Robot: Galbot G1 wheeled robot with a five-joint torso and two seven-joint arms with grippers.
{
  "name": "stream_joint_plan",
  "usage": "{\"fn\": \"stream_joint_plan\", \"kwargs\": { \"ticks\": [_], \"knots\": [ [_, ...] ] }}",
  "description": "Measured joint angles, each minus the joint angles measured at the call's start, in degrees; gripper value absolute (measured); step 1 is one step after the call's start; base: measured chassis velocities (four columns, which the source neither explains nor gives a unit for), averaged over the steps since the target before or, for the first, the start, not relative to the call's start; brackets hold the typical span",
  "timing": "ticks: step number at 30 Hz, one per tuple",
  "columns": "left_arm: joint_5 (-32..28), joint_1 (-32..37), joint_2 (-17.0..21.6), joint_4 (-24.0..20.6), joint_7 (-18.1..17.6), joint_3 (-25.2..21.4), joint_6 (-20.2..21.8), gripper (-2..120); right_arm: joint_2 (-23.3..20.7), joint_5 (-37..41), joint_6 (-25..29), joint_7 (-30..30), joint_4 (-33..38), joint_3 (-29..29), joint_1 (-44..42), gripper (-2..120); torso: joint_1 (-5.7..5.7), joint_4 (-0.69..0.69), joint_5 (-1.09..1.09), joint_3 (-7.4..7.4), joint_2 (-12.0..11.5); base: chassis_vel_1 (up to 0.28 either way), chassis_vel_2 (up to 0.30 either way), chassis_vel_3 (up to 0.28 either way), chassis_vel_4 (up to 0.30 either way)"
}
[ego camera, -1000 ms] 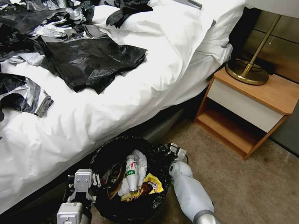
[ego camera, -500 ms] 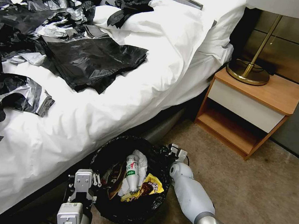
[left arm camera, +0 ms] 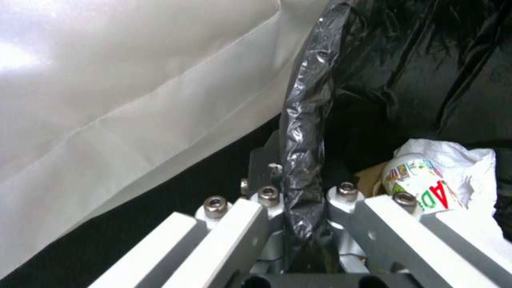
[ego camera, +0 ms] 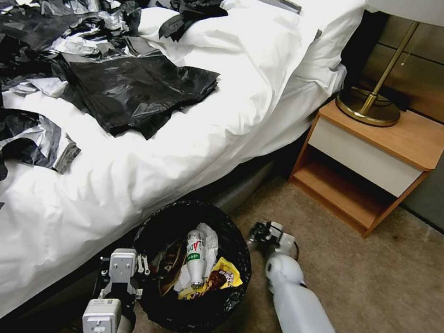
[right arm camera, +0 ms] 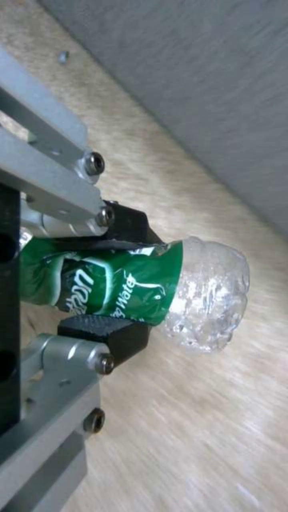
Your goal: Pick up the trash bin, then pick up the garbage from the floor and place it into the trash bin.
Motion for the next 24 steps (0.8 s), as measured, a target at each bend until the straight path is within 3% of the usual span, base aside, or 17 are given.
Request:
{"fn": "stream_joint_plan", "kwargs": {
  "ticks": [6, 7, 12, 14, 15, 17, 24],
  "knots": [
    [-1.14, -0.56, 0.84, 0.21, 0.00, -0.20, 0.34, 0, -3.93, -4.32, 2.07, 0.00, 15.66, 3.90, -6.08, 20, 0.00, 0.00, -0.01, -0.01, 0.00, 0.000, 0.000, 0.000, 0.000],
    [-1.14, -0.56, 0.84, 0.21, 0.00, -0.20, 0.34, 0, -3.93, -4.32, 2.07, 0.00, 15.66, 3.90, -6.08, 20, 0.00, 0.00, -0.01, -0.01, 0.00, 0.000, 0.000, 0.000, 0.000],
    [-1.55, -1.01, 1.14, 0.84, -0.08, -0.16, 0.41, 0, -5.58, -7.85, 6.68, -1.11, 29.63, 7.95, -11.69, 20, 0.00, 0.00, -0.02, -0.01, 0.00, 0.000, 0.000, 0.000, 0.000],
    [-1.57, -1.16, 1.21, 0.99, -0.13, -0.02, 0.49, 0, -5.91, -8.15, 11.46, -3.86, 36.12, 9.81, -14.27, 20, 0.00, 0.01, -0.01, -0.01, 0.00, 0.000, 0.000, 0.000, 0.000],
    [-1.57, -1.16, 1.21, 0.99, -0.13, -0.02, 0.49, 0, -5.91, -8.15, 11.46, -3.86, 36.12, 9.81, -14.27, 20, 0.00, 0.01, -0.01, -0.01, 0.00, 0.000, 0.000, 0.000, 0.000],
    [-1.59, -1.20, 1.37, 1.09, -0.14, 0.01, 0.54, 0, -6.19, -8.41, 17.22, -8.81, 42.00, 12.08, -16.67, 19, 0.00, 0.01, -0.01, -0.01, 0.00, 0.000, 0.000, 0.000, 0.000],
    [-1.66, -1.16, 1.44, 1.16, -0.16, 0.00, 0.56, 0, -7.68, -2.31, 22.70, -15.89, 55.40, 12.44, -23.02, 19, 0.00, 0.01, -0.03, -0.02, 0.00, 0.000, 0.000, 0.000, 0.000]
  ]
}}
